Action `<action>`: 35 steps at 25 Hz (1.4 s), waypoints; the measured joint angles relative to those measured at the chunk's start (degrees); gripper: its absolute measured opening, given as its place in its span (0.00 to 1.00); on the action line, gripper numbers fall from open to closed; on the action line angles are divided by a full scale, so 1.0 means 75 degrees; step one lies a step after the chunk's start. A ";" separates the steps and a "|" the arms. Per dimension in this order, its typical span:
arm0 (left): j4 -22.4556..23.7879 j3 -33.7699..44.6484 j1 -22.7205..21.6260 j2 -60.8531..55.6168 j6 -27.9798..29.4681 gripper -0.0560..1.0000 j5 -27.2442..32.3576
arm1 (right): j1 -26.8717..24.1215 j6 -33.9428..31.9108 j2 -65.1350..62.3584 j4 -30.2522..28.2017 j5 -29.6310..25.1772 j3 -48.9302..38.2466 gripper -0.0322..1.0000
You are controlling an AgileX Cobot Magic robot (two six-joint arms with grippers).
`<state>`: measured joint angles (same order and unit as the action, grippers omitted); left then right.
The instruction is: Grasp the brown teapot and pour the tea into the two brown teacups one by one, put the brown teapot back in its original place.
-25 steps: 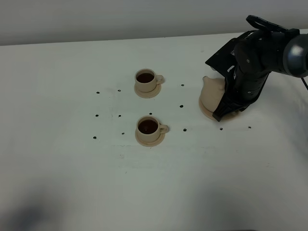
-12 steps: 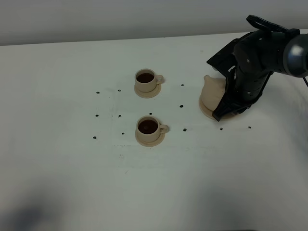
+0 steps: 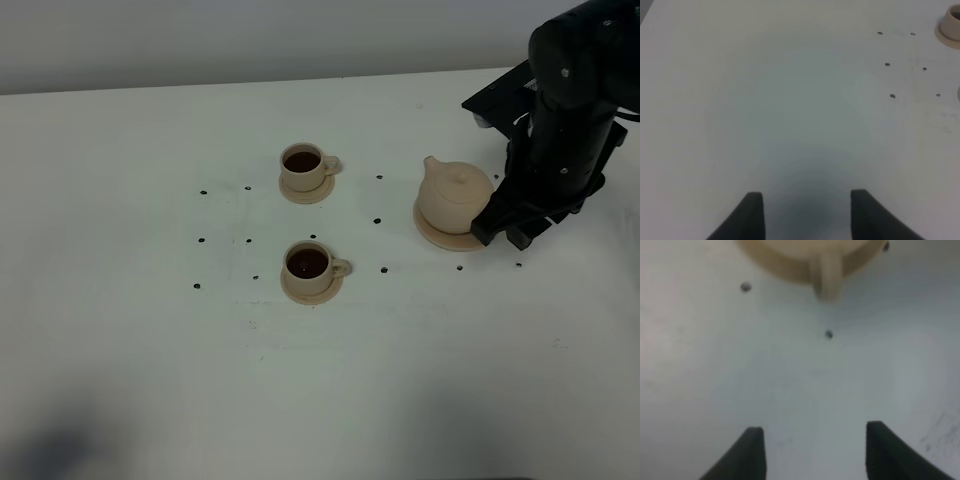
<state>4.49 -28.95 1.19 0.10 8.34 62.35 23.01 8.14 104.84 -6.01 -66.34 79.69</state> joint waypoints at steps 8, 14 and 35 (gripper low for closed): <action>0.0000 0.0000 0.0000 0.0000 0.0000 0.46 0.0000 | 0.0000 -0.0009 -0.2193 0.0626 -0.0419 -0.1462 0.46; 0.0000 0.0000 0.0000 0.0000 0.0000 0.46 0.0000 | 0.0000 -0.0009 -0.4339 0.0989 -0.0251 -0.3133 0.46; 0.0000 0.0000 0.0000 0.0000 -0.0008 0.46 0.0000 | 0.0000 -0.0003 -1.0110 0.1388 0.0456 -0.6780 0.46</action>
<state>4.49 -28.95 1.19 0.10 8.28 62.35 23.01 8.12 29.02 4.39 -62.92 28.84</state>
